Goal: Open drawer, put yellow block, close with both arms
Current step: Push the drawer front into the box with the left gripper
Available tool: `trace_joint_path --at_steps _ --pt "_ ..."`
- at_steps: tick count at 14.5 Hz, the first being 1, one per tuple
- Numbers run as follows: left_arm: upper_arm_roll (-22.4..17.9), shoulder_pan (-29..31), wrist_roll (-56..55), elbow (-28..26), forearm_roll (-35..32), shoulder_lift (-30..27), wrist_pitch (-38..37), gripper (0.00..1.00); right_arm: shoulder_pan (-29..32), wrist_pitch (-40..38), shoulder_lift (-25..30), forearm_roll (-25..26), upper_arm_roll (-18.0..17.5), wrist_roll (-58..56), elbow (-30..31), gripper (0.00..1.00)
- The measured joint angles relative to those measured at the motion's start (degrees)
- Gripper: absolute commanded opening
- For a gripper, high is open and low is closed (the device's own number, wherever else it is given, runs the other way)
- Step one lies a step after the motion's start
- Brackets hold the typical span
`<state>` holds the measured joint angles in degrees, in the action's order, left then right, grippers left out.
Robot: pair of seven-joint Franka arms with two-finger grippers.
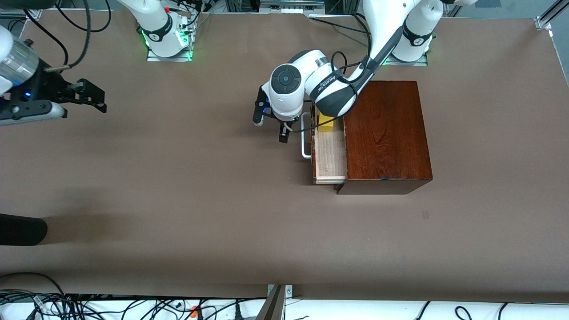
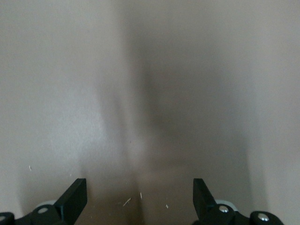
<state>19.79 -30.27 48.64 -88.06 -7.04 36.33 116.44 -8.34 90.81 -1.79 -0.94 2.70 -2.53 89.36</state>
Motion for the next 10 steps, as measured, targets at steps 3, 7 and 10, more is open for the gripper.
trace_joint_path --at_steps 3,7,10 --pt "-0.8 0.9 0.2 -1.4 -0.3 0.0 -0.2 1.00 0.0 -0.4 -0.2 0.1 0.3 0.0 -0.2 1.00" --pt "-0.3 2.5 0.0 -1.4 -0.3 0.0 -2.9 1.00 0.1 -0.1 -0.9 0.1 0.6 0.0 -0.2 1.00" --pt "0.0 4.7 -0.1 -1.4 -0.3 -0.1 -6.3 1.00 0.1 -0.1 -1.0 0.1 0.7 0.0 -0.2 1.00"
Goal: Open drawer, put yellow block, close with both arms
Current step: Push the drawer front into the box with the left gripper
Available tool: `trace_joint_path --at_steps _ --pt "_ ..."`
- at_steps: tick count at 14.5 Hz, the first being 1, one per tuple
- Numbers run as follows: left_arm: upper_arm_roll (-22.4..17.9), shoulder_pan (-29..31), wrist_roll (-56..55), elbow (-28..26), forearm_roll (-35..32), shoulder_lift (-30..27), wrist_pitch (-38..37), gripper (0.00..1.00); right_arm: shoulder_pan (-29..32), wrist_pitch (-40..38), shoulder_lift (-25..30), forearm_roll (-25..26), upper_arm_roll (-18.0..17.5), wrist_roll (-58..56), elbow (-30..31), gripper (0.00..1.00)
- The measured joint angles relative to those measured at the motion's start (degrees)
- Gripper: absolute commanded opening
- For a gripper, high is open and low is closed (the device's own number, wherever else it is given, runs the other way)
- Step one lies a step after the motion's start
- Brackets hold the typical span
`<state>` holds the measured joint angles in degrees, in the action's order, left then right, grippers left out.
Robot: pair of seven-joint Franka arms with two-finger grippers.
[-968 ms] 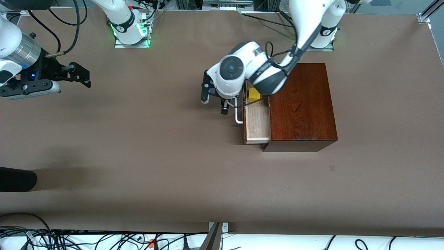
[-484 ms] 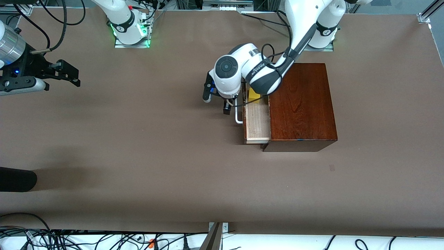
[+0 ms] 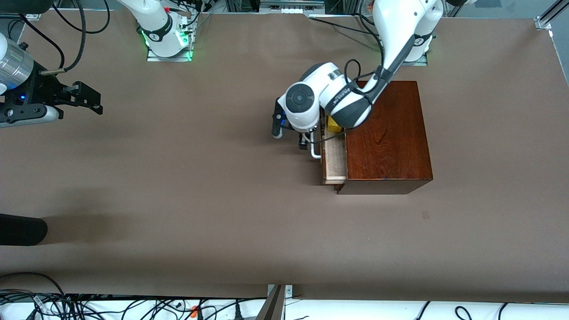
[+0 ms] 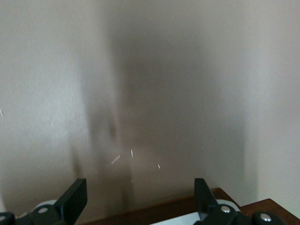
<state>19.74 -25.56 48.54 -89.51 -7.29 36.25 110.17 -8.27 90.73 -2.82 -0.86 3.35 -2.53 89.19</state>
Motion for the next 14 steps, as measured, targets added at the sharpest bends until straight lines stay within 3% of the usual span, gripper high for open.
trace_joint_path --at_steps 14 --pt "-0.3 4.6 0.2 0.0 -0.1 -0.8 -3.7 1.00 0.0 0.4 0.0 0.0 0.0 0.0 -0.1 1.00"
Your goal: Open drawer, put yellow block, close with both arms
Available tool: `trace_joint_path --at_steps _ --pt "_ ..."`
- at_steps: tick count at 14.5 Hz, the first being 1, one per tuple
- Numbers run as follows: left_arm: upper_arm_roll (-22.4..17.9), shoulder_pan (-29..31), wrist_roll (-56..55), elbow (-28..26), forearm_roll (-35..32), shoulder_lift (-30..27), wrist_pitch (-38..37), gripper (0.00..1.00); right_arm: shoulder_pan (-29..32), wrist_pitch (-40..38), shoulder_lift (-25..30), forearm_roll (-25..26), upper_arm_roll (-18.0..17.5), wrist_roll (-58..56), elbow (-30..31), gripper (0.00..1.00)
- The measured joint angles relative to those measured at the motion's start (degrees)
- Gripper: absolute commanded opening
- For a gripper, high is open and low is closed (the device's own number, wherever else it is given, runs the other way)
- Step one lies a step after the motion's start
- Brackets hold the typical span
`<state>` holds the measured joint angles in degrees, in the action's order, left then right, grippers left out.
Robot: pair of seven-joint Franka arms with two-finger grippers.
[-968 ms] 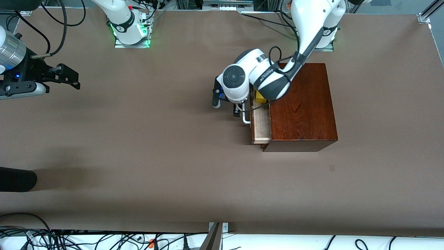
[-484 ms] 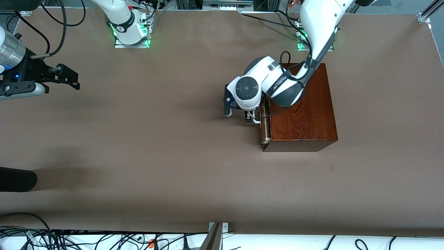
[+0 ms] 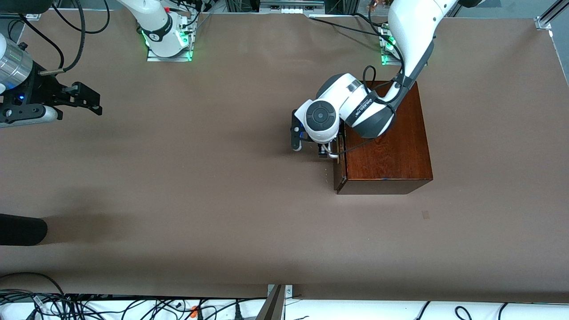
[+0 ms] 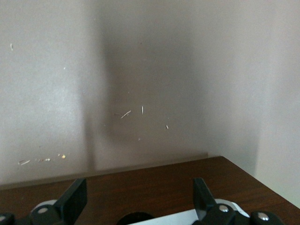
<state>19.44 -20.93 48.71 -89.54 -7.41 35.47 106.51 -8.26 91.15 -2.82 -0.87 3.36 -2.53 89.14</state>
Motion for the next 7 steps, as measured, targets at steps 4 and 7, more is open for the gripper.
trace_joint_path --at_steps 4,7 --pt "0.0 0.3 0.0 0.0 0.0 -0.3 -0.4 1.00 0.0 0.0 0.0 0.0 0.0 0.0 0.0 1.00" --pt "0.1 0.4 -0.1 0.2 0.0 -1.4 -1.3 1.00 0.0 0.0 0.0 -0.1 0.0 0.0 0.0 1.00"
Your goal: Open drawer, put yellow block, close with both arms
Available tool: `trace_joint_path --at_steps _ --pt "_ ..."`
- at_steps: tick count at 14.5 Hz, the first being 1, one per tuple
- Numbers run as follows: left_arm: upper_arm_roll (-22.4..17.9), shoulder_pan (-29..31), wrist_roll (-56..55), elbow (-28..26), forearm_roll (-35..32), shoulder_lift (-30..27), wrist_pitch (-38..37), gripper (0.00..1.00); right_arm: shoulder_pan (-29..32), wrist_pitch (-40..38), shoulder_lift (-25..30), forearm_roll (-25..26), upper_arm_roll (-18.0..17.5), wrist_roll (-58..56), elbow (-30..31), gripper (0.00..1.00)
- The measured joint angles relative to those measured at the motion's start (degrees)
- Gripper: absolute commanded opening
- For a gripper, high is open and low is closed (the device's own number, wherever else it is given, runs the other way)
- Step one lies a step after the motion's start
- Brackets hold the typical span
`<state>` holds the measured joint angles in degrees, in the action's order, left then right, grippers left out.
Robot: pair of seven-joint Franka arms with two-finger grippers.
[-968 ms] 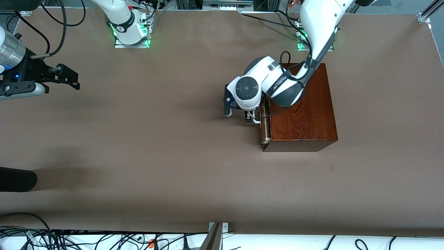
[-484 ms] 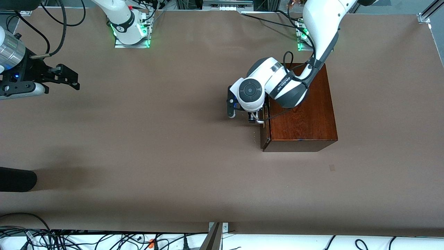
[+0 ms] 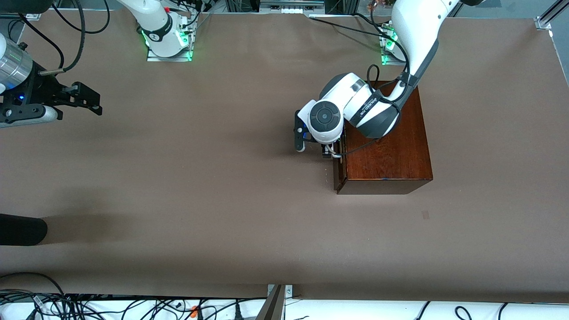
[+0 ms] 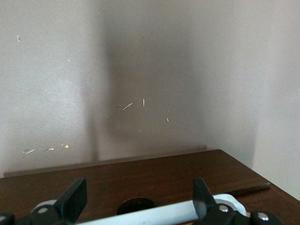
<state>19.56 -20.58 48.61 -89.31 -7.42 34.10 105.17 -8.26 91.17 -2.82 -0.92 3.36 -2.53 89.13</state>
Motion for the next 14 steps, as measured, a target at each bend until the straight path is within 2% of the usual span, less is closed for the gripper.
trace_joint_path --at_steps 2,5,8,11,14 --pt "0.2 0.0 -2.3 0.7 0.7 -2.1 -0.5 1.00 0.0 0.0 0.0 0.0 -0.2 0.0 0.0 1.00" --pt "0.4 0.0 -13.6 1.8 3.5 -7.4 -2.9 1.00 -0.2 0.0 0.0 -0.1 -0.9 0.2 -0.1 1.00" --pt "-0.2 0.4 -27.2 5.2 3.7 -12.7 -11.4 1.00 -0.3 0.0 0.0 -0.1 -1.0 0.2 -0.3 1.00" --pt "-1.1 3.9 -39.5 11.0 3.7 -15.4 -19.9 1.00 -0.3 0.0 0.0 -0.1 -1.0 0.2 -0.4 1.00" --pt "-5.8 7.6 -41.6 13.5 3.7 -17.1 -22.1 1.00 -0.3 0.0 0.0 -0.1 -1.0 0.2 -0.4 1.00"
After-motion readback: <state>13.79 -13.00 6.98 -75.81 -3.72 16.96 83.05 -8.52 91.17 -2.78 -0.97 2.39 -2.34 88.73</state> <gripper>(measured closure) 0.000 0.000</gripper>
